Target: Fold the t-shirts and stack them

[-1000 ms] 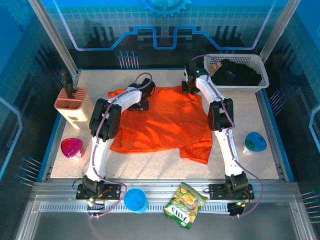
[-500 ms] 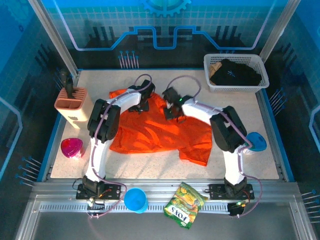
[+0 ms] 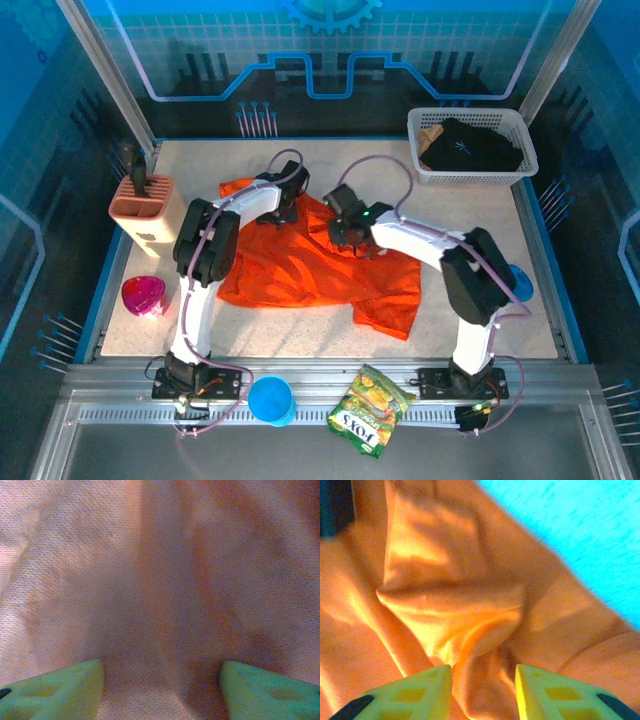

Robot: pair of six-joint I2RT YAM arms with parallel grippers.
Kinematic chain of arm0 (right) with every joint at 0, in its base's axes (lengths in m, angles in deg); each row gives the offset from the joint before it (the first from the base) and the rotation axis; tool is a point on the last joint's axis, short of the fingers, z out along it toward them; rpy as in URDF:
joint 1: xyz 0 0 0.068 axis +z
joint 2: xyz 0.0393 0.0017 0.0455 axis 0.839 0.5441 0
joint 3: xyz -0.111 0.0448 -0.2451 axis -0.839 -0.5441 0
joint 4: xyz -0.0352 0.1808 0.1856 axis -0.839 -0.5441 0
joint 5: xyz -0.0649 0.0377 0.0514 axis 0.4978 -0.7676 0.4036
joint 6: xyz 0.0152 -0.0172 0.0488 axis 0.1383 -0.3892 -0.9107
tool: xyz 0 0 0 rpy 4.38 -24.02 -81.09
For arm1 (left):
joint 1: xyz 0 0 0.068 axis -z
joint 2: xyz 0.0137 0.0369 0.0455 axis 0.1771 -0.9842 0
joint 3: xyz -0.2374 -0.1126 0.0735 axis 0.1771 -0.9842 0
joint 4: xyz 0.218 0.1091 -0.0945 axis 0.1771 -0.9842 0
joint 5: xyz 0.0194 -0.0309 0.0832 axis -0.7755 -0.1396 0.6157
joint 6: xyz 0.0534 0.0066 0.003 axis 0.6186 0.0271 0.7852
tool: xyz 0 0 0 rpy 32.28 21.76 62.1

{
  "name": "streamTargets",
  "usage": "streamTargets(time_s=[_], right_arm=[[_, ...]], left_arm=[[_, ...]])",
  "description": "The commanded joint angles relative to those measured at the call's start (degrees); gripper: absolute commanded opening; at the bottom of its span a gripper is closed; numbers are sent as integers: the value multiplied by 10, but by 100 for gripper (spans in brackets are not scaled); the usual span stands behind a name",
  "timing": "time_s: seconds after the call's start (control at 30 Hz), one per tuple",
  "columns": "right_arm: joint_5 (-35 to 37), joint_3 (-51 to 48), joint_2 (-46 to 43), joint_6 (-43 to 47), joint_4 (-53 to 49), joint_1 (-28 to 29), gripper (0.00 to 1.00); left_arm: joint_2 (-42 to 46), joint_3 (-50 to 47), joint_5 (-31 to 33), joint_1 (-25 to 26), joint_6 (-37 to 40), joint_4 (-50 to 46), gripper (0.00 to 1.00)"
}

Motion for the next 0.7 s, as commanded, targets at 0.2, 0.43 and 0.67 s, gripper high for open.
streamTargets(time_s=[0.2,0.43,0.67], right_arm=[[-153,59,45,-15,-24,-75,37],[-229,105,135,-48,-6,-83,41],[-202,111,152,-54,-12,-88,48]], left_arm=[[50,-5,-18,25,13,-82,73],[125,20,3,45,24,-117,84],[185,-37,-1,80,1,-126,85]])
